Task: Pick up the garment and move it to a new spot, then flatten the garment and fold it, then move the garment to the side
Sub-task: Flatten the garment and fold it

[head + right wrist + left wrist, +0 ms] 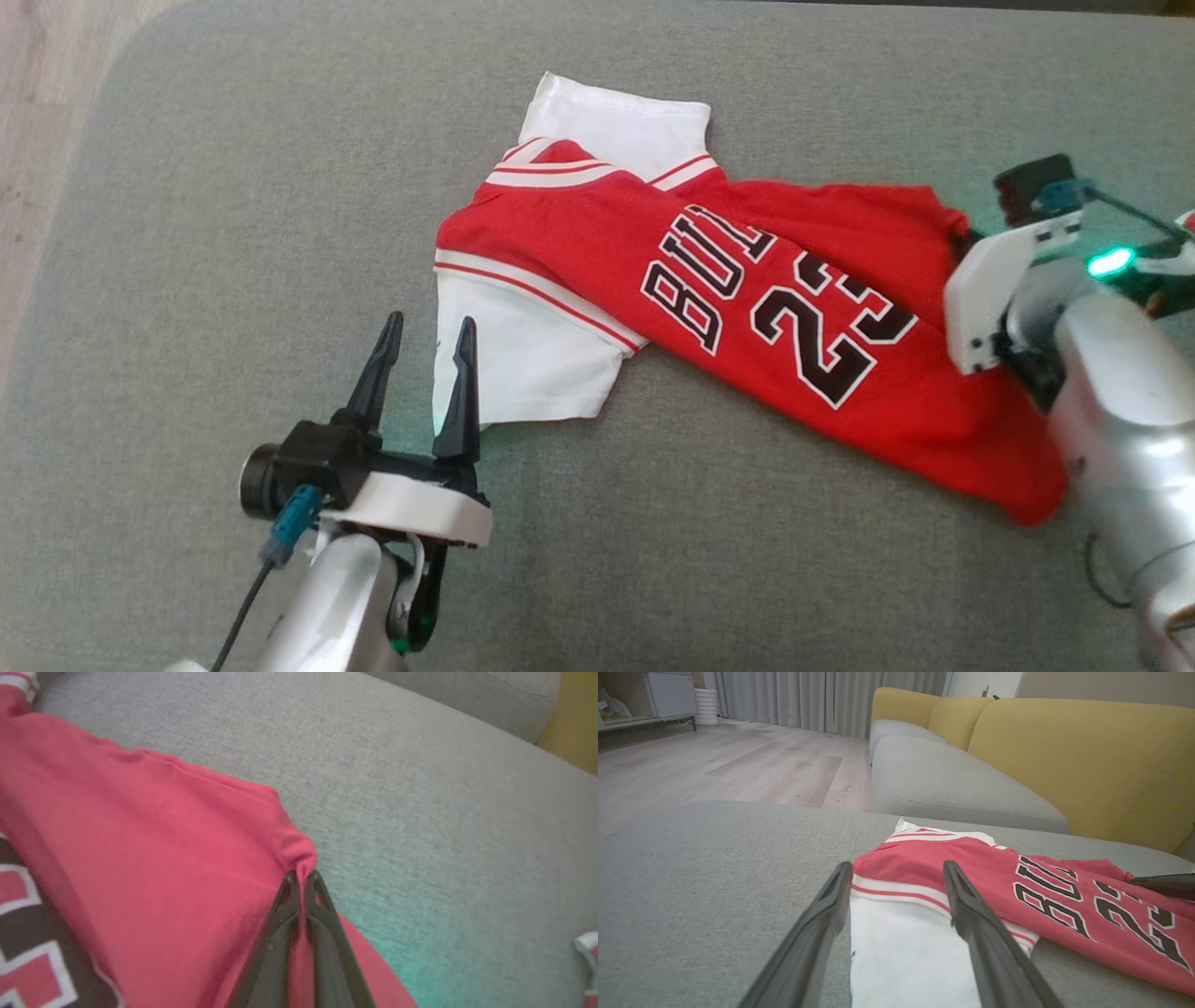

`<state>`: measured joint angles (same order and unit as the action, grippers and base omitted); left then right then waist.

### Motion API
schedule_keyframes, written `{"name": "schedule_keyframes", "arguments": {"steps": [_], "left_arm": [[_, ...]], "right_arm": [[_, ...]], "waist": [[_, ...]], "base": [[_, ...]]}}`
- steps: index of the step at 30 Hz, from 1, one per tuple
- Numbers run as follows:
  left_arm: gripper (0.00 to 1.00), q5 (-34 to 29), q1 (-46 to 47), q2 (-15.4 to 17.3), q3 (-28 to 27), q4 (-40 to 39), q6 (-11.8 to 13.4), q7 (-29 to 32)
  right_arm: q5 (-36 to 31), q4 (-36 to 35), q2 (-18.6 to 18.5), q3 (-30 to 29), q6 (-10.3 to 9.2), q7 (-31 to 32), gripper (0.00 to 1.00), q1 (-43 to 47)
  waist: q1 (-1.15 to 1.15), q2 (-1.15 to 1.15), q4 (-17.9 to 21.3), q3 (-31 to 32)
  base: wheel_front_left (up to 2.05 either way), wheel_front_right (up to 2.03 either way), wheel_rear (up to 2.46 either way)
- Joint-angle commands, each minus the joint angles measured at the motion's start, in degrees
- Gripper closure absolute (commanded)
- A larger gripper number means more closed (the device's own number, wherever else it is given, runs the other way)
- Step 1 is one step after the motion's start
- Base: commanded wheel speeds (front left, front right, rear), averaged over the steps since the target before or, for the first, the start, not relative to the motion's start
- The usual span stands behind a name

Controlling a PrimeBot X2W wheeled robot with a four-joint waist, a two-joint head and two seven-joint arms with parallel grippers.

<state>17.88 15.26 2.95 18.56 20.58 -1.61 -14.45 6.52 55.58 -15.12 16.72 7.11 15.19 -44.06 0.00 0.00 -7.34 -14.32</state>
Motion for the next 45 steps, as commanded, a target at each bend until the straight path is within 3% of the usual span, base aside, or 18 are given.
{"name": "schedule_keyframes", "arguments": {"steps": [1,9,18,27,32,33,34,35,36,45], "left_arm": [[0.00,-0.55,2.05,0.17,-1.89,-1.33,-0.37,-0.54],[0.00,-0.82,2.44,-0.01,-1.68,-1.66,-0.86,-0.54],[0.00,0.56,3.45,-0.06,-0.15,-2.30,-0.80,-0.55],[0.00,1.76,5.02,-0.06,1.54,-2.95,-0.11,-0.55],[0.00,1.99,5.78,-0.07,2.18,-2.99,0.10,-0.55],[0.00,2.04,5.94,-0.07,2.35,-2.95,0.12,-0.55],[0.00,2.11,6.07,-0.07,2.51,-2.92,0.15,-0.55],[0.00,2.19,6.18,-0.07,2.67,-2.90,0.21,-0.55],[0.00,2.27,6.24,-0.07,2.79,-2.89,0.28,-0.55],[0.00,2.08,5.98,-0.07,2.32,-2.52,0.73,-0.55]], "right_arm": [[0.55,-1.15,-1.81,1.12,0.37,-0.85,1.00,-1.01],[1.28,-3.50,-7.48,2.03,0.37,-8.78,1.00,-8.44],[-2.70,-0.02,-9.68,-1.04,0.37,-10.71,1.00,-16.47],[-12.08,2.41,-11.80,-5.83,0.37,-18.17,1.00,-22.69],[-19.31,2.67,-10.46,-10.29,0.37,-23.28,1.00,-24.75],[-20.99,2.44,-10.10,-10.30,0.37,-24.60,0.88,-24.95],[-22.31,2.37,-9.76,-10.70,0.37,-25.54,0.62,-25.13],[-23.54,2.46,-9.39,-11.18,0.37,-26.06,0.07,-25.24],[-24.39,2.78,-9.00,-12.24,0.37,-26.07,0.00,-25.33],[-28.27,5.41,-5.00,-20.28,0.37,-27.70,0.00,-22.49]], "waist": [[0.00,0.00,0.11,0.07],[0.00,0.00,-0.38,-0.51],[0.00,0.00,-3.56,-3.12],[0.00,0.00,-6.35,-5.63],[0.00,0.00,-6.95,-6.38],[0.00,0.00,-7.05,-6.48],[0.00,0.00,-7.13,-6.54],[0.00,0.00,-7.17,-6.55],[0.00,0.00,-7.16,-6.54],[0.00,0.00,-4.83,-4.40]], "base": [[0.00,0.00,0.00],[0.00,0.00,0.00],[0.00,0.00,0.00],[0.00,0.00,0.00],[0.00,0.00,0.00],[0.00,0.00,0.00],[0.00,0.00,0.00],[0.00,0.00,0.00],[0.00,0.00,0.00],[0.00,0.00,0.00]]}}
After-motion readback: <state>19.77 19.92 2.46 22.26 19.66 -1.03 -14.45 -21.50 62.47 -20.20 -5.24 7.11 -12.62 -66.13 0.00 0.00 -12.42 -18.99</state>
